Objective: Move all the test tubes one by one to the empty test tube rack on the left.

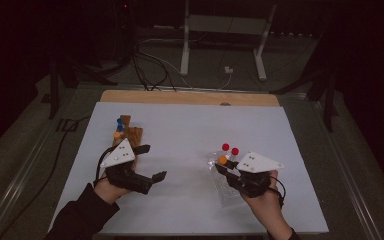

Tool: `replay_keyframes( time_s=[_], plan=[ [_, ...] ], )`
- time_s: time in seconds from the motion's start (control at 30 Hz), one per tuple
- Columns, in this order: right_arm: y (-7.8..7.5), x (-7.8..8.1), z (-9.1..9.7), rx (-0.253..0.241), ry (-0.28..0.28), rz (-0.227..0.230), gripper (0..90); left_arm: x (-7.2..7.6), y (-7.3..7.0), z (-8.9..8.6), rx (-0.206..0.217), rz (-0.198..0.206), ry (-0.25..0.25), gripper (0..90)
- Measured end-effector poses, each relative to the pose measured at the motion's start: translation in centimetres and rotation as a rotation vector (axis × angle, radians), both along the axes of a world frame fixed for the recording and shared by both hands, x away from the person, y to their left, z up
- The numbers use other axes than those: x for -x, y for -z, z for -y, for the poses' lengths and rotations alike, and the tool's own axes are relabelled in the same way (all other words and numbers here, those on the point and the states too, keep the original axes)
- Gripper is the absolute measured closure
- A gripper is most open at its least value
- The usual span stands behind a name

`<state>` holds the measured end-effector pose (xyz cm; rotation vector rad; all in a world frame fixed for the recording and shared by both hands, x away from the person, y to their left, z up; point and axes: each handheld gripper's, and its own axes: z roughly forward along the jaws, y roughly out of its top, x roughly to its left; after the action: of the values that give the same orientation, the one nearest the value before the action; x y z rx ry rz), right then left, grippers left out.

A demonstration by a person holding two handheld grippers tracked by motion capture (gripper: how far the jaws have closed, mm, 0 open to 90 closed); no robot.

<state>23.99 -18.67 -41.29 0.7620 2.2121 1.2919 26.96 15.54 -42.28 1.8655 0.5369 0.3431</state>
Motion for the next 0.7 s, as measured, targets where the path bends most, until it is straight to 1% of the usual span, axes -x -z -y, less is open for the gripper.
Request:
replay_keyframes(
  time_s=[0.1,0.13,0.17,0.27,0.33,0.43,0.5,0.57,0.6,0.63,0.7],
  plan=[
    [0.5,0.3,-1.1,0.008,-0.05,-0.027,74.4,0.3,-0.2,0.4,0.01,-0.006,0.027,2.5],
    [0.7,0.3,-1.5,0.009,-0.065,-0.04,74.4,0.4,-0.3,0.5,0.005,-0.006,0.037,2.7],
    [1.0,0.3,-1.8,0.018,-0.074,-0.049,74.4,0.5,-0.3,0.7,0.001,-0.004,0.041,2.7],
    [1.6,0.2,-2.6,0.023,-0.103,-0.079,74.4,0.9,-0.4,1.2,0.005,-0.006,0.071,4.0],
    [2.1,0.3,-3.2,0.032,-0.123,-0.098,74.3,1.1,-0.4,1.6,0.009,-0.014,0.099,5.5],
    [2.7,0.3,-4.0,0.043,-0.151,-0.126,74.4,1.4,-0.3,2.2,0.004,-0.017,0.135,7.8],
    [3.0,0.3,-4.5,0.056,-0.167,-0.141,74.4,1.6,-0.2,2.7,0.004,-0.028,0.159,8.2],
    [3.2,0.3,-4.8,0.056,-0.175,-0.154,74.4,1.8,0.0,3.1,0.003,-0.026,0.17,16.0],
    [3.2,0.4,-5.0,0.06,-0.181,-0.158,74.4,1.9,0.1,3.3,0.0,-0.031,0.185,16.5],
    [3.3,0.4,-5.2,0.062,-0.185,-0.159,74.4,2.0,0.2,3.6,-0.005,-0.027,0.187,18.3],
    [3.3,0.5,-5.5,0.067,-0.195,-0.16,74.4,2.1,0.5,4.0,-0.009,-0.021,0.197,24.5]
  ],
)
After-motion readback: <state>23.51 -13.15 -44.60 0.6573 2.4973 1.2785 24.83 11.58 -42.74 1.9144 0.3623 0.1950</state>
